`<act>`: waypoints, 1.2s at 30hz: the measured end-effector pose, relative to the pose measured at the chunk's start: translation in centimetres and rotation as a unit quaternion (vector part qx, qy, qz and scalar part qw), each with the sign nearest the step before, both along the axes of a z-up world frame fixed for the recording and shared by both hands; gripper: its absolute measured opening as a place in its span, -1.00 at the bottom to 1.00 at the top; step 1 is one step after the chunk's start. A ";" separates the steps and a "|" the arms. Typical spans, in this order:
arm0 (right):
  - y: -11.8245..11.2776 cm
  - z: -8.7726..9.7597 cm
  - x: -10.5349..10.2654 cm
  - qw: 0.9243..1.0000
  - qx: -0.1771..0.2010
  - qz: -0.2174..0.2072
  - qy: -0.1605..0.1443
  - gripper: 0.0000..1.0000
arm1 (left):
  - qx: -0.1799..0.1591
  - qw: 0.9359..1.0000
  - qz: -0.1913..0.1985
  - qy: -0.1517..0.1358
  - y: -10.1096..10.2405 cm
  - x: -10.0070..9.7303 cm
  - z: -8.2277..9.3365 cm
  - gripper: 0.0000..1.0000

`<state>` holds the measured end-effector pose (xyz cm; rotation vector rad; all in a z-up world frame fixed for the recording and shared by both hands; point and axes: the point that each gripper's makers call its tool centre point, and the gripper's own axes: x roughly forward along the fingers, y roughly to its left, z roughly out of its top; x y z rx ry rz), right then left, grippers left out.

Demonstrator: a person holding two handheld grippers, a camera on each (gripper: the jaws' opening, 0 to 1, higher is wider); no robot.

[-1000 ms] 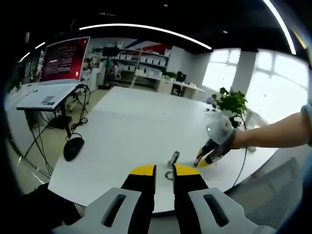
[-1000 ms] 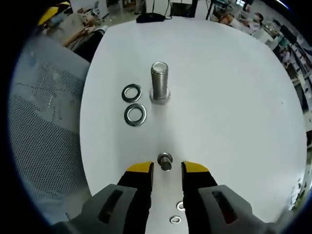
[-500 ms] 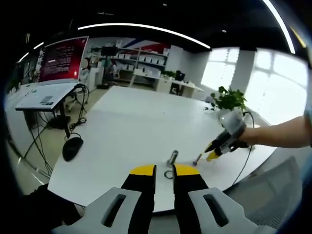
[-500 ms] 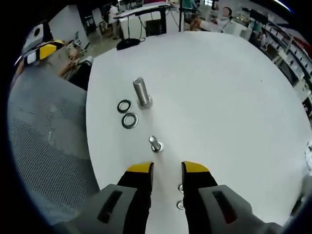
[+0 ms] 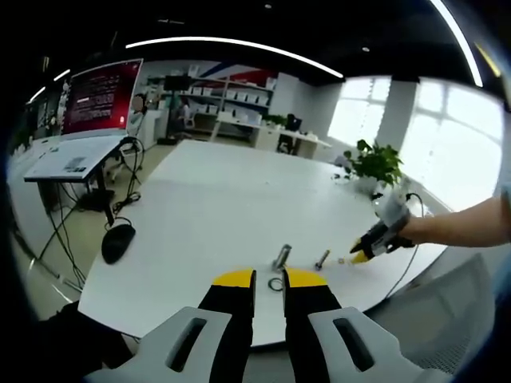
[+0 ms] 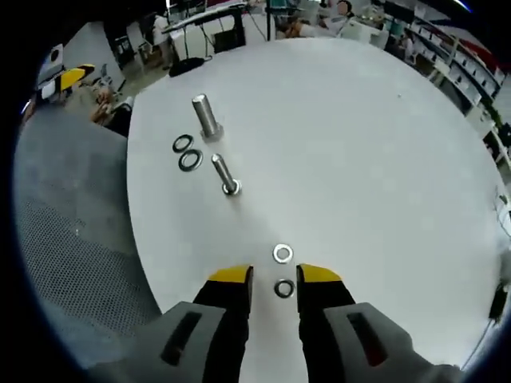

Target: Place the washer onto the threaded stud by aligning its center hole with the stud, sliding it down to the base, and recovering from edge contact or off-axis alignment until the washer reaches the visible bottom stop.

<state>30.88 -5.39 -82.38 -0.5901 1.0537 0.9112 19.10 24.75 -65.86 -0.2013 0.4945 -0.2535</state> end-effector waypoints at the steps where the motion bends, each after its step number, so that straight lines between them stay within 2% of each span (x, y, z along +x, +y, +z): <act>1: -0.2 -0.2 0.0 1.000 -0.003 0.000 0.000 -0.53 | 0.000 1.000 0.000 0.000 0.0 0.0 0.0 -0.79; 14: -1.5 -1.8 -0.2 0.999 -0.037 -0.003 0.013 -0.53 | 0.000 1.000 0.002 0.001 0.0 0.0 0.0 -0.79; 20: -1.3 -1.9 -0.2 0.999 -0.040 0.005 0.014 -0.55 | 0.000 1.000 0.003 0.001 0.1 0.0 0.0 -0.79; 23: -1.2 -1.9 0.0 0.999 -0.038 0.007 0.009 -0.67 | 0.001 1.000 0.003 0.001 0.1 0.0 0.0 -0.79; 26: -1.2 -1.9 -0.1 0.999 -0.040 0.006 0.009 -0.70 | 0.001 1.000 0.004 0.000 0.1 0.0 0.0 -0.79; 36: -1.1 -1.3 0.2 0.999 -0.042 0.009 0.003 -0.71 | 0.000 1.000 0.004 -0.001 0.1 0.0 0.0 -0.79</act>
